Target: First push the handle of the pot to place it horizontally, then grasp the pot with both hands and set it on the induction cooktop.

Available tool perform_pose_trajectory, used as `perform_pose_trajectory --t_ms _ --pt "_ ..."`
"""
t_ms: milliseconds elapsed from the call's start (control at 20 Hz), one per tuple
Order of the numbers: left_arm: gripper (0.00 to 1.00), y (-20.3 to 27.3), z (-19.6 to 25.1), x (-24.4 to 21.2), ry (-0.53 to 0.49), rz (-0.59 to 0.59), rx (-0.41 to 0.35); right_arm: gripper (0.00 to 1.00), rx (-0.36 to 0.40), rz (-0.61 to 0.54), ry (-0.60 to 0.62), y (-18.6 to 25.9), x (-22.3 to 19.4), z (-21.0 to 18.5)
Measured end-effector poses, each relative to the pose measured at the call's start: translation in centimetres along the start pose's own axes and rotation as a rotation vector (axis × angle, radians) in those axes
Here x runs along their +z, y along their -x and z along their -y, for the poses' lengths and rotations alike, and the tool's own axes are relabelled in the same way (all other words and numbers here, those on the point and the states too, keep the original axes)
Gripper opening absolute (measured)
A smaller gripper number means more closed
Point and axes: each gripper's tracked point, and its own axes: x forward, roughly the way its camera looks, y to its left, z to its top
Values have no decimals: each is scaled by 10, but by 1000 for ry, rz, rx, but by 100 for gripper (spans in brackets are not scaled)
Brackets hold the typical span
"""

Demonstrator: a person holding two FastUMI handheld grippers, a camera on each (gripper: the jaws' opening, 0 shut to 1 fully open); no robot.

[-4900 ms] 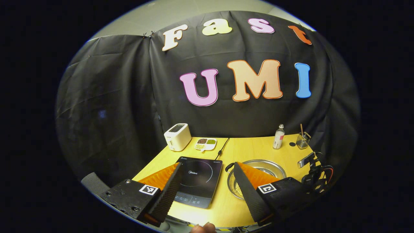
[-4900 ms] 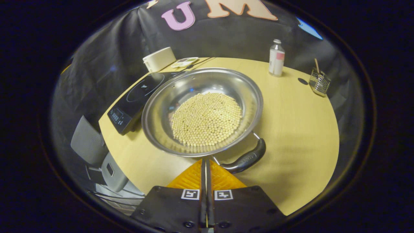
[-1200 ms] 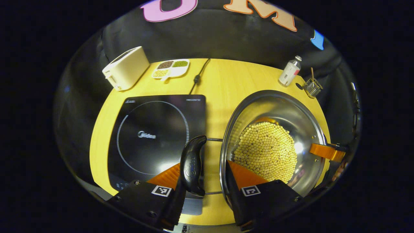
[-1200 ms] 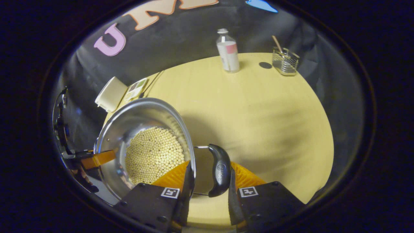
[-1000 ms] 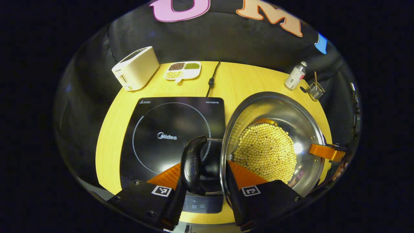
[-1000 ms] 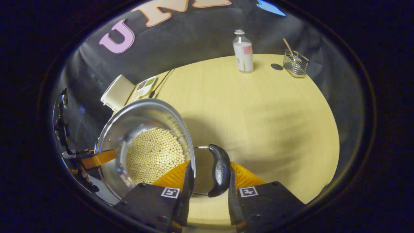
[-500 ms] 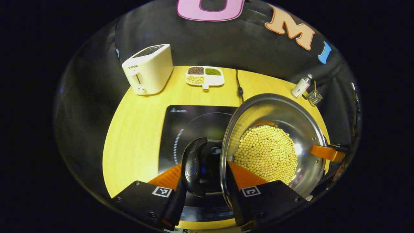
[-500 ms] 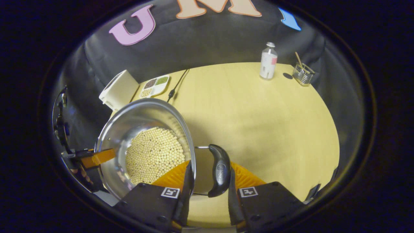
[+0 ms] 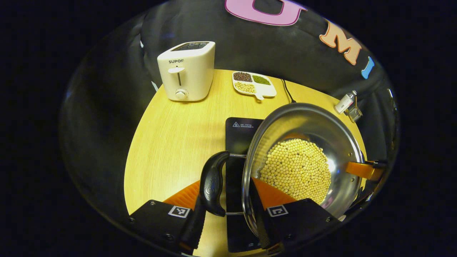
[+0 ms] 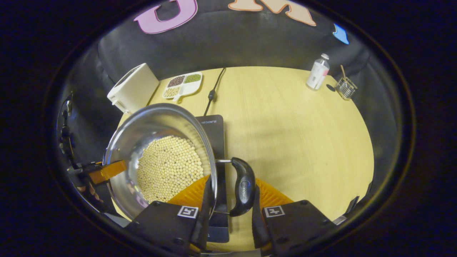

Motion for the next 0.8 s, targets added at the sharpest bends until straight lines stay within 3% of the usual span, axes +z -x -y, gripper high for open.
perform_pose_trajectory --t_ms 250,350,600,750,800 --pt "64 -3 -3 2 -20 23 -7 51 13 5 -43 -12 0 -6" --pt "68 -1 -3 -1 -46 3 8 53 1 4 -18 -9 -3 -3" --pt "81 13 -6 12 -147 43 69 72 10 42 -10 5 4 1" --pt "83 30 -3 20 -177 81 108 70 45 96 -22 21 13 3" --pt "85 36 -2 24 -188 99 127 83 57 125 -26 27 19 4"
